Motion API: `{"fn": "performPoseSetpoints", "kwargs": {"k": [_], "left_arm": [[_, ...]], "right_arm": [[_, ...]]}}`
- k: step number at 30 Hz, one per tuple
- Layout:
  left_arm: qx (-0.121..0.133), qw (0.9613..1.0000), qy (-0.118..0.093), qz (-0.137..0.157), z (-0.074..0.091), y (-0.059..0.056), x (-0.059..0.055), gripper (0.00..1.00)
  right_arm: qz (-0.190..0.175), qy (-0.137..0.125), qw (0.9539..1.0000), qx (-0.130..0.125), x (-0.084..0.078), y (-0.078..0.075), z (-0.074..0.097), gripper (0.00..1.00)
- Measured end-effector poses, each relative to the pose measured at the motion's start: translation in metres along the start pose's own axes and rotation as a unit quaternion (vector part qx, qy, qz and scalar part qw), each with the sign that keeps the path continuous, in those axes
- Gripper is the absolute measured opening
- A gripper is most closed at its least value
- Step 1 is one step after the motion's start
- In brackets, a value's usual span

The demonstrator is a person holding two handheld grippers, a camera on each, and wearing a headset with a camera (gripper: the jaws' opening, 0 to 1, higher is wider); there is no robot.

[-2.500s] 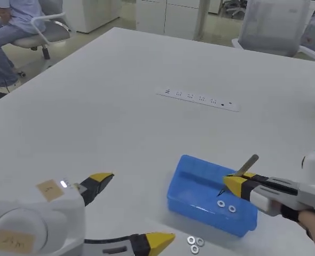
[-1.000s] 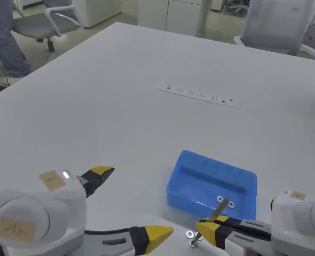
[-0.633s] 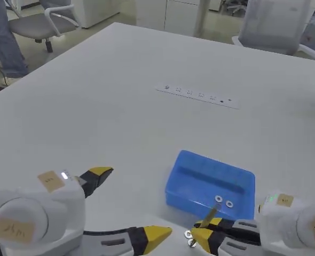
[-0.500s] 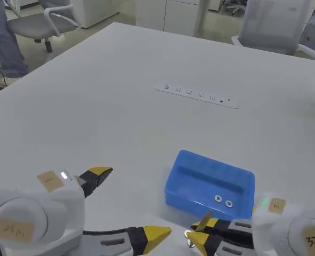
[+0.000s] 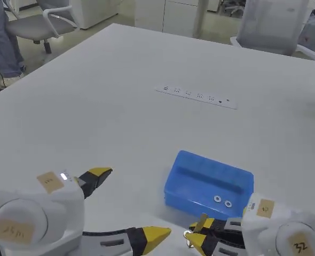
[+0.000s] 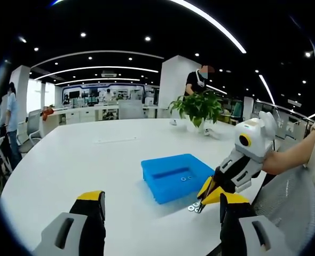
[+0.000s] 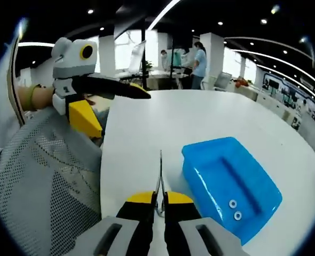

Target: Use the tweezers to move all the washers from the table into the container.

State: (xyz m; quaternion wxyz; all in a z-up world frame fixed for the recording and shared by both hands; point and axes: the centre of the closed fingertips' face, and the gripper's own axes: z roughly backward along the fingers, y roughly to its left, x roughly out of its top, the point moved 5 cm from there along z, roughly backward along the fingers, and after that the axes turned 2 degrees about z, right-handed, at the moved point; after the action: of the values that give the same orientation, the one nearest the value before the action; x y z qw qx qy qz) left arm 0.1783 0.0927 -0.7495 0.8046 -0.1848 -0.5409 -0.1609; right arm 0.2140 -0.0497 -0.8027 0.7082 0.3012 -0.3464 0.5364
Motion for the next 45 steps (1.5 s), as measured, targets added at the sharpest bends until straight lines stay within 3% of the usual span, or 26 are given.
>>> {"fn": "performPoseSetpoints", "kwargs": {"k": [3, 7, 11, 15, 26, 36, 45], "left_arm": [[0.001, 1.0, 0.0, 0.001, 0.0, 0.0, 0.0, 0.91], [0.0, 1.0, 0.0, 0.002, 0.0, 0.0, 0.0, 0.91], [-0.002, 1.0, 0.0, 0.0, 0.0, -0.001, 0.0, 0.91], [-0.004, 1.0, 0.001, 0.0, 0.0, -0.001, 0.0, 0.9], [-0.003, 1.0, 0.004, -0.001, 0.0, 0.0, -0.001, 0.9], [-0.001, 1.0, 0.004, -0.002, 0.0, 0.0, -0.001, 0.9], [-0.001, 1.0, 0.005, -0.003, 0.0, 0.0, -0.001, 0.9]], "right_arm": [[-0.089, -0.036, 0.9952, 0.018, 0.007, -0.004, 0.005, 0.02], [-0.146, -0.058, 0.9872, 0.024, 0.012, -0.012, 0.013, 0.02], [-0.152, -0.057, 0.9865, 0.019, 0.015, -0.021, 0.021, 0.03], [-0.167, -0.076, 0.9827, 0.021, 0.026, -0.028, 0.029, 0.03], [-0.155, -0.103, 0.9823, 0.02, 0.049, -0.049, 0.04, 0.03], [-0.174, -0.122, 0.9769, 0.02, 0.059, -0.066, 0.035, 0.03], [-0.191, -0.116, 0.9746, 0.008, 0.057, -0.083, 0.024, 0.03]]}}
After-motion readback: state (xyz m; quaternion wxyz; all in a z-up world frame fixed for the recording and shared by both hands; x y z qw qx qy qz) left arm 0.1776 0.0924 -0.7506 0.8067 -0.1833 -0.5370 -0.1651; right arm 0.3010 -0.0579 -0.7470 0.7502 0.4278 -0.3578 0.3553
